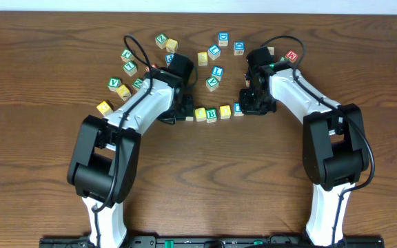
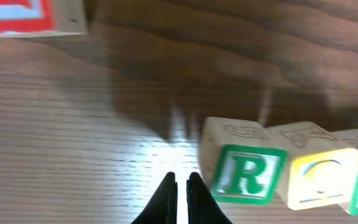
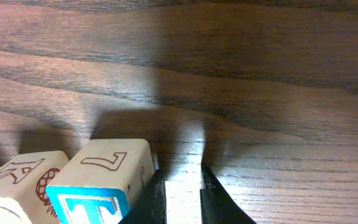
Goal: Spell out ROBOT
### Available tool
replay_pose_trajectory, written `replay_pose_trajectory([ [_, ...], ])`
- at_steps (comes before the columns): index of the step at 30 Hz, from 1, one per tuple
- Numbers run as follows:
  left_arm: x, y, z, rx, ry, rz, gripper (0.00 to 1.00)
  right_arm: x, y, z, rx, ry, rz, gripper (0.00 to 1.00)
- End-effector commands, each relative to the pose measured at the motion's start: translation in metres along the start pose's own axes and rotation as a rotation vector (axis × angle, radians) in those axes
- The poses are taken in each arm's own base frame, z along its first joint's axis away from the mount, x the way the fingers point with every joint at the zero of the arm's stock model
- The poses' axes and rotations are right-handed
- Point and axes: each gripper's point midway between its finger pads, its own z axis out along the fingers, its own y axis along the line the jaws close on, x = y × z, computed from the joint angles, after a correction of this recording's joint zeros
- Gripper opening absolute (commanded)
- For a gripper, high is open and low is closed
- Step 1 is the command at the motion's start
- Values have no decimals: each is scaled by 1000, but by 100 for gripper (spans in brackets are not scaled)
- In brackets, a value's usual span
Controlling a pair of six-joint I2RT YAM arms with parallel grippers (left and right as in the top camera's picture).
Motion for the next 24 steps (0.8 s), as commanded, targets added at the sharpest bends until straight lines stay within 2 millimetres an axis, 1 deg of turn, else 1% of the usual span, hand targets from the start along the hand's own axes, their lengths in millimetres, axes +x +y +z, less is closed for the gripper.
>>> replay_pose_trajectory([
  [1,5,-6,4,4,9,8,8,8,2,4,2,19,-5,14],
  [13,1,-11,4,16,-10,14,8,9,2,4,3,23,-13,14],
  [24,1,-26,5,36,-36,47,8,12,7,4,0,29,-44,13],
])
